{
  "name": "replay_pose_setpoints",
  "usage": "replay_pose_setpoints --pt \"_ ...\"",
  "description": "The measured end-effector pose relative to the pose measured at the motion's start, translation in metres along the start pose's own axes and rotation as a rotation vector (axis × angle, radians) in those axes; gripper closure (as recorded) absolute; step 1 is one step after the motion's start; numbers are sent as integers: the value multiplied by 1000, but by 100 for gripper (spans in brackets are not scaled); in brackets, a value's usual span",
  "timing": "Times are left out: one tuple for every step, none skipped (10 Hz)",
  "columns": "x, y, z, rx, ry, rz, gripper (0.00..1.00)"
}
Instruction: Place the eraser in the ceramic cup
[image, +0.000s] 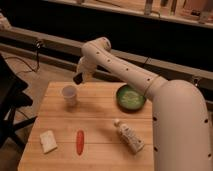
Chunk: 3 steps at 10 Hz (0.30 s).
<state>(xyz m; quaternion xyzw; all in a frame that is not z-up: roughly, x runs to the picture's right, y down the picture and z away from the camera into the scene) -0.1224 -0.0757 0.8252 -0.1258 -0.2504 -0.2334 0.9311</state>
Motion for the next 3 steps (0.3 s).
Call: replay_pose_setpoints --pt "2 2 -1 -3 -4 -10 100" --pt "0 2 1 -8 -9 -25 100" --pt "-8 -2 5 -10 -17 -41 100"
